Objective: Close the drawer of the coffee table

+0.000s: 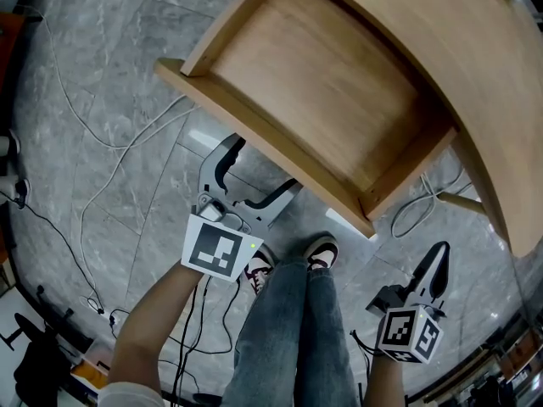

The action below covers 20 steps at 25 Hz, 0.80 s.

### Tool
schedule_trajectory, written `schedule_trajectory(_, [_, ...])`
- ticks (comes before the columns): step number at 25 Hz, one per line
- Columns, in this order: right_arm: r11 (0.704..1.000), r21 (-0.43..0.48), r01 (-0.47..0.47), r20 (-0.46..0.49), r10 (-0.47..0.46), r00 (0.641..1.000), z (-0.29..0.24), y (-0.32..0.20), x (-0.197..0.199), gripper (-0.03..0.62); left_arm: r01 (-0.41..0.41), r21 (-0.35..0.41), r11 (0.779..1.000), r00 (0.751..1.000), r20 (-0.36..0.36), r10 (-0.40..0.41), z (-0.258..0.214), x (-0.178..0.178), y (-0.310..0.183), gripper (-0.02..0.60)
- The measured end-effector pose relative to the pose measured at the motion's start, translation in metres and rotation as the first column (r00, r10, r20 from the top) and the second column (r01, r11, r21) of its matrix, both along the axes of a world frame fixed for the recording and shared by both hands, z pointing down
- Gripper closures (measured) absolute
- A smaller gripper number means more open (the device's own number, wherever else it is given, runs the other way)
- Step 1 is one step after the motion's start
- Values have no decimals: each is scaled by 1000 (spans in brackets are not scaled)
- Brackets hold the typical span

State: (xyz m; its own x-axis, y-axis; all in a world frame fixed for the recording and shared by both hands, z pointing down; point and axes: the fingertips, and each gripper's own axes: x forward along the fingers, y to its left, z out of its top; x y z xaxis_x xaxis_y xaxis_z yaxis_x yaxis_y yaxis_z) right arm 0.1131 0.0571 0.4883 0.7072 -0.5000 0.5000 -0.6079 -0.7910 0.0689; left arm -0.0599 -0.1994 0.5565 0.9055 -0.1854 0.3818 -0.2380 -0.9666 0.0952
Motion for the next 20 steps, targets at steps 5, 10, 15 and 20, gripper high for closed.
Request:
schedule_trajectory(5, [1000, 5, -10, 19, 10, 1000, -10, -3, 0, 594, 5, 6, 1000, 1000, 26, -5, -11, 0, -2, 167])
schedule_trajectory(10, [1000, 12, -19, 23, 19, 1000, -26, 1, 9, 594, 31, -46, 998, 999, 29, -30, -24, 6, 4, 164])
schedule_trajectory(15, [1000, 9, -20, 18, 20, 1000, -45, -7, 24, 594, 45, -57, 997, 998, 40, -43, -35, 23, -5, 161])
schedule_trajectory(20, [999, 10, -47, 22, 47, 999, -43, 4, 26, 594, 31, -55, 998, 998, 55, -28, -28, 29, -2, 161])
